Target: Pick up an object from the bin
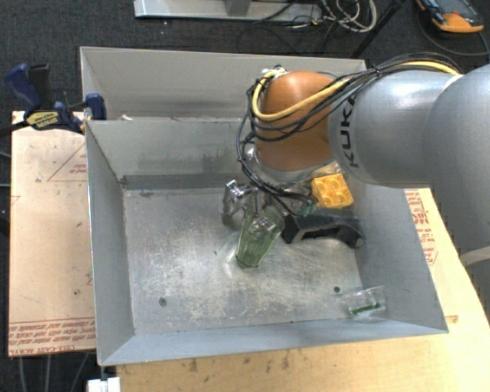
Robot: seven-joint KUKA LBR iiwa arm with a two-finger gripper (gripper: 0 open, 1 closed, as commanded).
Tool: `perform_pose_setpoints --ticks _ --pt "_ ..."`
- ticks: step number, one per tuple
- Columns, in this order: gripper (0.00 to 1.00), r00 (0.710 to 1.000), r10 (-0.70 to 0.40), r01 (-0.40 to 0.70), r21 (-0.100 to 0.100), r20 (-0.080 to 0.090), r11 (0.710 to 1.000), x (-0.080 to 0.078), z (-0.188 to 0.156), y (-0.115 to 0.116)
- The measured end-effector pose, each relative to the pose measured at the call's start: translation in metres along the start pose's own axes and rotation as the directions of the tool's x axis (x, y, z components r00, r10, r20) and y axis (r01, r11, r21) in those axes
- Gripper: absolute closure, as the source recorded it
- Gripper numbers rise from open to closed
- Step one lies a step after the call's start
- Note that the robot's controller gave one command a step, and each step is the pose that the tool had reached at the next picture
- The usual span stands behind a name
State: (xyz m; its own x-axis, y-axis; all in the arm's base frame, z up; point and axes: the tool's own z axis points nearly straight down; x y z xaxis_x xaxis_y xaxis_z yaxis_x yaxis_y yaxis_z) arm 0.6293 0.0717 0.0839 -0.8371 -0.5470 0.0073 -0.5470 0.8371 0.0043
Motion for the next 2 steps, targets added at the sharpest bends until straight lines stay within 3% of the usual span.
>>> perform_pose_setpoints --ticks 2 --pt "1.00 1.000 -0.030 0.030 0.011 -0.001 1.000 0.0088 -0.0027 -0.0093"
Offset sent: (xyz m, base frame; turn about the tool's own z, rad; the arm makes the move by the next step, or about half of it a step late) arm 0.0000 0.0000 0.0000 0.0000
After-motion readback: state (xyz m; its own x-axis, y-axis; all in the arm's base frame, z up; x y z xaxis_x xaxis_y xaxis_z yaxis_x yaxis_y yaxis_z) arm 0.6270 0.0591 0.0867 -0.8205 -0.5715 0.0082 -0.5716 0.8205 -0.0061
